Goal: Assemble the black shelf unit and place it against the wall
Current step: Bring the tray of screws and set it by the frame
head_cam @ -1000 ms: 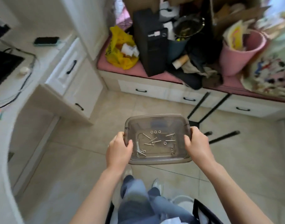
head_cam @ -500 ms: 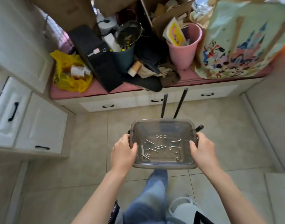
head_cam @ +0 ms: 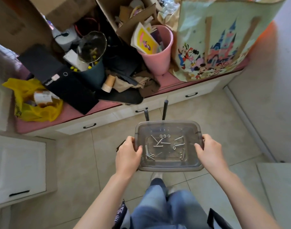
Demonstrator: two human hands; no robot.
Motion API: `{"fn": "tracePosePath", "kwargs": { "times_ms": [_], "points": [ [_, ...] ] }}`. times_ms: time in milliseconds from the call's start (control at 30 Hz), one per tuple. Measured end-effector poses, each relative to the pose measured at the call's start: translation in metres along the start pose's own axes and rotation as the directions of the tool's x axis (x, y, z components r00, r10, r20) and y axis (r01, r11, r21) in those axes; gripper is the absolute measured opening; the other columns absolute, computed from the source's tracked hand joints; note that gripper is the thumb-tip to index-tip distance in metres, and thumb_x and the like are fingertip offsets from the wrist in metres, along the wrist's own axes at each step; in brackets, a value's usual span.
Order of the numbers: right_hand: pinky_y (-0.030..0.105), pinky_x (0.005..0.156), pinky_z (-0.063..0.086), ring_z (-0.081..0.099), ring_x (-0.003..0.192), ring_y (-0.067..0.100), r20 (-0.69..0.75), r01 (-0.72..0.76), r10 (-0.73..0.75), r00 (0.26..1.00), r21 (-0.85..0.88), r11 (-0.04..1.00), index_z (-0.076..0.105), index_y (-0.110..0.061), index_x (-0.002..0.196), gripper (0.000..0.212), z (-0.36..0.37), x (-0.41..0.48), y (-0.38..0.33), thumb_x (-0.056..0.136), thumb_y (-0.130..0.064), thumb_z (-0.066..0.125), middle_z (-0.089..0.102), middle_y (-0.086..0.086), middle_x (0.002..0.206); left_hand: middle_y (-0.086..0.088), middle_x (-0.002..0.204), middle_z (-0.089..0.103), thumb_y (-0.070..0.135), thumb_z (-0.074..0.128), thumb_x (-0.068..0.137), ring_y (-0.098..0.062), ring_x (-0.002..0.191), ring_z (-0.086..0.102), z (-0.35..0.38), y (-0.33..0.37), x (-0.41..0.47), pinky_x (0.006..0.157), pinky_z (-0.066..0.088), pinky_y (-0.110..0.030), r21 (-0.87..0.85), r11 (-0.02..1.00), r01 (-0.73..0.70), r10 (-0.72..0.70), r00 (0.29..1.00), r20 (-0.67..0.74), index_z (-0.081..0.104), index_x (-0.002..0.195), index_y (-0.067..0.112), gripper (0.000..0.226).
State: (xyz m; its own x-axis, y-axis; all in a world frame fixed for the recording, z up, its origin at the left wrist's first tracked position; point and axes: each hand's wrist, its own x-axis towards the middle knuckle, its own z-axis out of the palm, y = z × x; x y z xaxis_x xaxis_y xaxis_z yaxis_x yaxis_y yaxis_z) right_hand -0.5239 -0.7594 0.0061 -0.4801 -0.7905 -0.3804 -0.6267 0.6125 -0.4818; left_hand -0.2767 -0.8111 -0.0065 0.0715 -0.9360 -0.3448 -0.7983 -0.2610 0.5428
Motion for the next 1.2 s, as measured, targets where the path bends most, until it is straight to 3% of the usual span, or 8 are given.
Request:
{"fn": "tracePosePath", "kwargs": {
  "times_ms": [233,600,733,833,1000,1100,1200],
  "points": [
    [0.033,0.076,0.039,0.061,0.099,0.038,0.012,-0.007,0.007,1.000,-0.005,1.000,0.059,0.001,0.110,0.023,-0.026,0.046,0.032,0.092,-0.011,0.064,0.067,0.018,0.102,0.007,0.080,0.060,0.024,0.066,0.093,-0.021,0.079,0.056,0.036,0.047,0.020,0.068,0.038,-0.031,-0.005,1.000,0.024,-0.024,0.999,0.029,0.052,0.090,0.019,0.016],
    [0.033,0.083,0.042,0.058,0.108,0.033,0.117,0.119,-0.114,0.987,-0.034,0.992,0.058,-0.002,0.119,0.026,-0.101,0.134,0.126,0.095,-0.011,0.061,0.064,0.015,0.112,0.008,0.075,0.062,0.028,0.070,0.090,-0.018,0.074,0.060,0.143,0.136,-0.011,0.065,0.047,-0.031,-0.106,0.978,0.179,-0.181,0.983,-0.014,0.053,0.079,0.022,0.021],
    [0.042,0.091,0.048,0.056,0.112,0.033,0.124,0.172,-0.162,0.979,-0.071,0.983,0.056,-0.005,0.124,0.030,-0.125,0.173,0.164,0.095,-0.012,0.059,0.062,0.014,0.118,0.008,0.071,0.060,0.028,0.072,0.090,-0.009,0.068,0.056,0.190,0.170,-0.023,0.062,0.045,-0.027,-0.196,0.955,0.221,-0.229,0.973,-0.022,0.055,0.076,0.020,0.023],
    [0.044,0.091,0.048,0.056,0.112,0.033,0.099,0.190,-0.181,0.978,-0.095,0.977,0.056,-0.006,0.126,0.031,-0.137,0.200,0.194,0.096,-0.013,0.058,0.060,0.013,0.121,0.002,0.069,0.063,0.029,0.073,0.090,-0.020,0.067,0.065,0.226,0.191,-0.027,0.067,0.059,-0.038,-0.279,0.926,0.255,-0.254,0.966,0.043,0.057,0.074,0.021,0.024],
    [0.042,0.083,0.050,0.059,0.105,0.034,0.054,0.168,-0.162,0.985,-0.133,0.977,0.058,-0.009,0.124,0.029,-0.130,0.244,0.242,0.095,-0.013,0.058,0.061,0.012,0.119,-0.008,0.062,0.066,0.022,0.074,0.091,-0.012,0.047,0.060,0.287,0.205,-0.016,0.055,0.060,-0.028,-0.331,0.875,0.353,-0.293,0.931,0.218,0.064,0.089,0.006,0.019],
    [0.043,0.089,0.046,0.053,0.111,0.037,0.028,0.146,-0.143,0.989,-0.145,0.979,0.058,-0.008,0.126,0.032,-0.105,0.270,0.272,0.094,-0.011,0.058,0.059,0.015,0.120,-0.006,0.052,0.065,0.019,0.075,0.089,-0.018,0.048,0.063,0.327,0.201,-0.001,0.063,0.063,-0.038,-0.327,0.833,0.447,-0.340,0.878,0.336,0.061,0.090,0.007,0.019],
    [0.043,0.095,0.038,0.044,0.117,0.038,0.010,0.118,-0.118,0.993,-0.176,0.977,0.054,-0.007,0.133,0.039,-0.074,0.295,0.299,0.095,-0.009,0.057,0.055,0.017,0.125,-0.009,0.052,0.066,0.015,0.075,0.088,-0.025,0.052,0.066,0.365,0.198,0.016,0.062,0.063,-0.040,-0.303,0.804,0.511,-0.355,0.822,0.445,0.057,0.091,0.005,0.020]
  ]
}}
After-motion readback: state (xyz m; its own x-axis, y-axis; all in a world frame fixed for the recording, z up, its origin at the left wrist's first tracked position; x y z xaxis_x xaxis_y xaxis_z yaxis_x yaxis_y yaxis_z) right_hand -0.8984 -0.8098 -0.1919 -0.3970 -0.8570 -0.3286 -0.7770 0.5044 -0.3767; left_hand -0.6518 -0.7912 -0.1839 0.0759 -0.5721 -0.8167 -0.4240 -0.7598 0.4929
